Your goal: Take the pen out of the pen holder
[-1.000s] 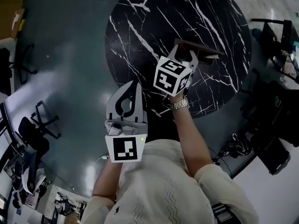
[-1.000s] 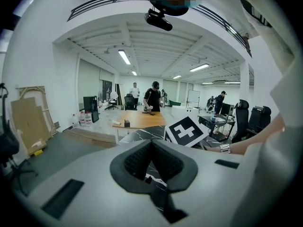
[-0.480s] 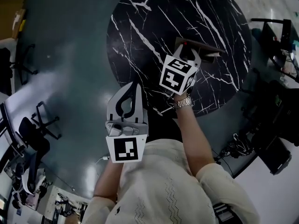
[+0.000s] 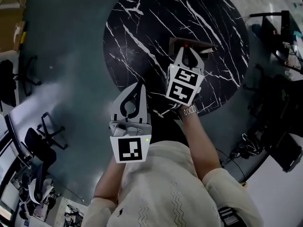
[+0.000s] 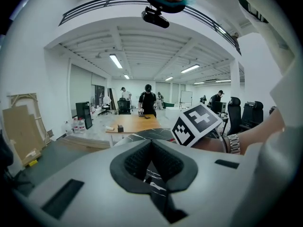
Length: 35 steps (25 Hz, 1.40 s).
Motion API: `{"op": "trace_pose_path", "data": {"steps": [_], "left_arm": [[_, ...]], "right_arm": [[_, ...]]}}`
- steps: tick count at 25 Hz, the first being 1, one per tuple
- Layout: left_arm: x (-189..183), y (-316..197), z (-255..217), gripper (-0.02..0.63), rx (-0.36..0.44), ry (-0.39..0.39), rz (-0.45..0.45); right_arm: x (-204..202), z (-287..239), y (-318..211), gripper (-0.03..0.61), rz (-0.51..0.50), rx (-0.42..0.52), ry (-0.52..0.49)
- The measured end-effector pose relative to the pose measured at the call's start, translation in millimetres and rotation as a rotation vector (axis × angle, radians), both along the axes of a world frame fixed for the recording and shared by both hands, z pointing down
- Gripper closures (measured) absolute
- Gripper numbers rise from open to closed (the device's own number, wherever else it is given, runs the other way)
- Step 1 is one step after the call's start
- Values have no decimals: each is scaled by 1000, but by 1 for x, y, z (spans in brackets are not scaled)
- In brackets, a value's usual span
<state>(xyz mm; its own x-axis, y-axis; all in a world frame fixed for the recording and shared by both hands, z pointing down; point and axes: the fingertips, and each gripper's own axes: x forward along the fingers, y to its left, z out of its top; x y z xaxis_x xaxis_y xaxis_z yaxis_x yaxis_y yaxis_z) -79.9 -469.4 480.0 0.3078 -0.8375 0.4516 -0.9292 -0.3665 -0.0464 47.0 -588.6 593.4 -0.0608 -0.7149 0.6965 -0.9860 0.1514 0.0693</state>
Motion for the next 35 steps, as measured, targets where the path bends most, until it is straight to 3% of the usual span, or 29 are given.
{"op": "trace_pose_path", "data": {"steps": [12,14,17,25,35], "left_arm": [[47,0,-25,604,72,-12,106],[50,2,-29,604,73,39,64],[53,5,-38,603,76,148,-23],[61,24,-70,604,140,147,23],[70,64,-99,604,202,176,57]], "right_arm": [[45,-95,31,526,-40,186,-232],[45,-111,39,526,-79,199,-257],[39,-141,52,526,-144,216,-263],[22,-223,101,526,-323,305,-279],[27,-240,169,526,-404,329,-303]]}}
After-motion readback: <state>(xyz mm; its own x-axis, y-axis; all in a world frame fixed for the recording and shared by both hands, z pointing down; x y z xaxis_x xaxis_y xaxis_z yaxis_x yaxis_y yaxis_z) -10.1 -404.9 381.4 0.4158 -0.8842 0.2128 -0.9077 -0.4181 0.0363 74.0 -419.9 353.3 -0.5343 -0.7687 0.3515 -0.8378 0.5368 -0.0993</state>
